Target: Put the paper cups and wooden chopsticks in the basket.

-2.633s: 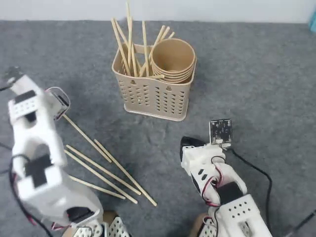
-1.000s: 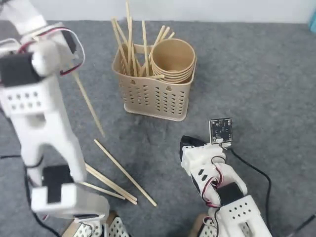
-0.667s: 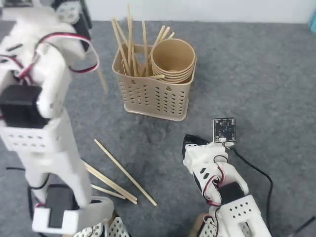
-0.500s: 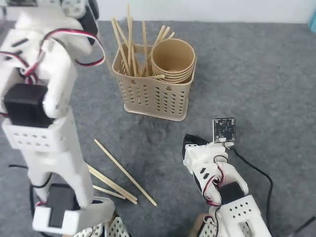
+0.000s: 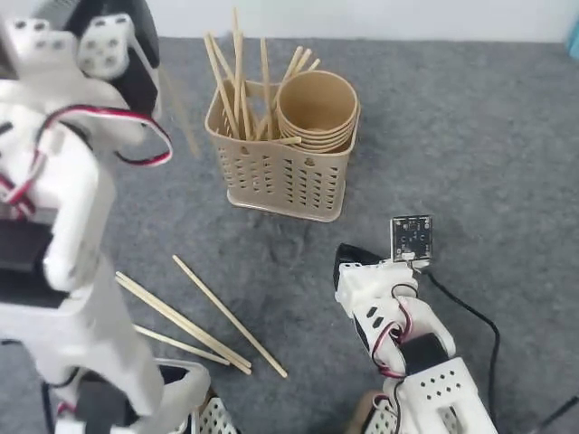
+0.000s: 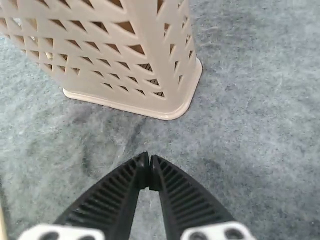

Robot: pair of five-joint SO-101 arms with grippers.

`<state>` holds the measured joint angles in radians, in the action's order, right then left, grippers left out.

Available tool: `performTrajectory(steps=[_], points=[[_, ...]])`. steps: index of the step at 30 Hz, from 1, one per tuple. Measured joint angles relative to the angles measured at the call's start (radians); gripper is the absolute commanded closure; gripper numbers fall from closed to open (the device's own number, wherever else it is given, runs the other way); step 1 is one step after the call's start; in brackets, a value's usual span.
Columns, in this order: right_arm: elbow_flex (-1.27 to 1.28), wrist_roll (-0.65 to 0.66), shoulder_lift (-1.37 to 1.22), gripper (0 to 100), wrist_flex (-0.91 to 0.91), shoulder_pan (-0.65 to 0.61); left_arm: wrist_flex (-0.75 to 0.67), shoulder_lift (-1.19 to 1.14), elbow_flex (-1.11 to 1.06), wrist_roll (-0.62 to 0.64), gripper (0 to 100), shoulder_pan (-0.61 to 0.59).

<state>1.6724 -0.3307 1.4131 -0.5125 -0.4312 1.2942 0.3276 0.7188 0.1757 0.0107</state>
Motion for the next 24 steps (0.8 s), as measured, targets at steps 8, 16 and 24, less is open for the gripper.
performTrajectory(steps=[8,16,24], points=[[0.0,0.0,0.0,99.1,0.0,0.0,-0.063,0.236,-0.287,-0.002,99,0.0],[0.0,0.0,0.0,99.1,0.002,0.0,-0.638,0.348,-0.81,0.003,99,0.003],[0.0,0.0,0.0,99.1,0.002,0.0,-1.003,0.261,-1.007,0.003,99,0.006]])
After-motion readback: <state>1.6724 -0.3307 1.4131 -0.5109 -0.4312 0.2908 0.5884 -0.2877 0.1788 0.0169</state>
